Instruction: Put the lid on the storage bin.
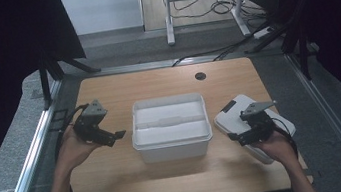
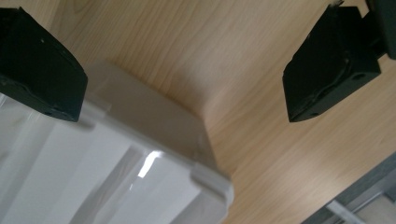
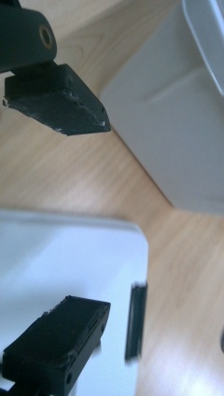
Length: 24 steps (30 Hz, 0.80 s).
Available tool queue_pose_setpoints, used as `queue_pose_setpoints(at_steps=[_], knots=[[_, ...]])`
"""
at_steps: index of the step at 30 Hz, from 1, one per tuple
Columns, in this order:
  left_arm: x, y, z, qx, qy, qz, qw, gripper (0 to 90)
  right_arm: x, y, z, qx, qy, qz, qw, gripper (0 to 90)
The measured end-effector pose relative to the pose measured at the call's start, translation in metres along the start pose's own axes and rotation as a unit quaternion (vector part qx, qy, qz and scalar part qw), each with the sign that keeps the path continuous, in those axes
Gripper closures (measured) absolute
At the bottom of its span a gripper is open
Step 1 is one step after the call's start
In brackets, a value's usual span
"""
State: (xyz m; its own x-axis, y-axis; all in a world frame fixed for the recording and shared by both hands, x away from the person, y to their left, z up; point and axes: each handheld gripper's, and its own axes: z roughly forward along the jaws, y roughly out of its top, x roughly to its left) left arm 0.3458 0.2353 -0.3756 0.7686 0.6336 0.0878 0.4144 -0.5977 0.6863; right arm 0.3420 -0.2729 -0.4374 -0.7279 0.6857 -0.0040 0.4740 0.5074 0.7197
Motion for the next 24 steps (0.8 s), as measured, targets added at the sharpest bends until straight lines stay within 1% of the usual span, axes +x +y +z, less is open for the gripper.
queue_pose_setpoints(at_steps=[1,2,4,6,7,9,10,11,12,15,16,17,18,20,21,24], knots=[[-0.002,-0.009,-0.001,0.004,0.008,-0.003,1.0000,0.0,-0.004,0.001,-0.002,-0.001,-0.005,-0.001,1.0000,12.1],[-0.005,-0.015,-0.001,0.006,0.012,-0.006,0.9999,0.0,-0.010,0.002,-0.004,0.001,-0.017,-0.003,0.9998,13.2],[-0.008,-0.027,0.000,0.009,0.016,-0.012,0.9998,0.0,-0.018,0.003,-0.006,0.001,-0.034,-0.003,0.9994,14.3],[-0.013,-0.041,0.003,0.010,0.019,-0.019,0.9996,0.0,-0.028,0.002,-0.006,0.014,-0.054,0.003,0.9984,17.6],[-0.015,-0.048,0.006,0.010,0.019,-0.024,0.9995,0.0,-0.033,0.000,-0.005,0.021,-0.062,0.006,0.9978,21.0],[-0.019,-0.062,0.012,0.012,0.015,-0.032,0.9993,0.0,-0.041,-0.003,-0.001,0.034,-0.075,0.014,0.9965,32.6],[-0.021,-0.067,0.014,0.014,0.015,-0.036,0.9992,0.0,-0.046,-0.006,0.000,0.044,-0.080,0.015,0.9958,41.3],[-0.024,-0.074,0.019,0.017,0.011,-0.040,0.9990,0.0,-0.048,-0.007,0.002,0.049,-0.082,0.014,0.9953,47.7],[-0.026,-0.078,0.021,0.019,0.009,-0.043,0.9989,0.0,-0.051,-0.009,0.003,0.056,-0.087,0.011,0.9946,57.2],[-0.034,-0.091,0.028,0.023,0.005,-0.050,0.9985,0.0,-0.055,-0.013,0.004,0.071,-0.095,-0.001,0.9930,74.2],[-0.036,-0.094,0.030,0.022,0.003,-0.052,0.9984,0.0,-0.057,-0.013,0.004,0.073,-0.092,-0.003,0.9930,79.4],[-0.039,-0.097,0.033,0.020,0.000,-0.054,0.9983,0.0,-0.058,-0.014,0.003,0.075,-0.086,-0.003,0.9935,81.7],[-0.041,-0.099,0.034,0.019,0.000,-0.055,0.9983,0.0,-0.059,-0.013,0.003,0.078,-0.086,-0.006,0.9932,82.6],[-0.046,-0.103,0.038,0.021,0.002,-0.055,0.9983,0.0,-0.060,-0.011,0.002,0.084,-0.094,-0.014,0.9919,84.2],[-0.048,-0.105,0.040,0.022,0.002,-0.053,0.9983,0.0,-0.060,-0.010,0.001,0.087,-0.093,-0.017,0.9917,84.4],[-0.055,-0.111,0.046,0.020,0.005,-0.052,0.9984,0.0,-0.061,-0.008,-0.001,0.085,-0.086,-0.019,0.9925,84.6]])
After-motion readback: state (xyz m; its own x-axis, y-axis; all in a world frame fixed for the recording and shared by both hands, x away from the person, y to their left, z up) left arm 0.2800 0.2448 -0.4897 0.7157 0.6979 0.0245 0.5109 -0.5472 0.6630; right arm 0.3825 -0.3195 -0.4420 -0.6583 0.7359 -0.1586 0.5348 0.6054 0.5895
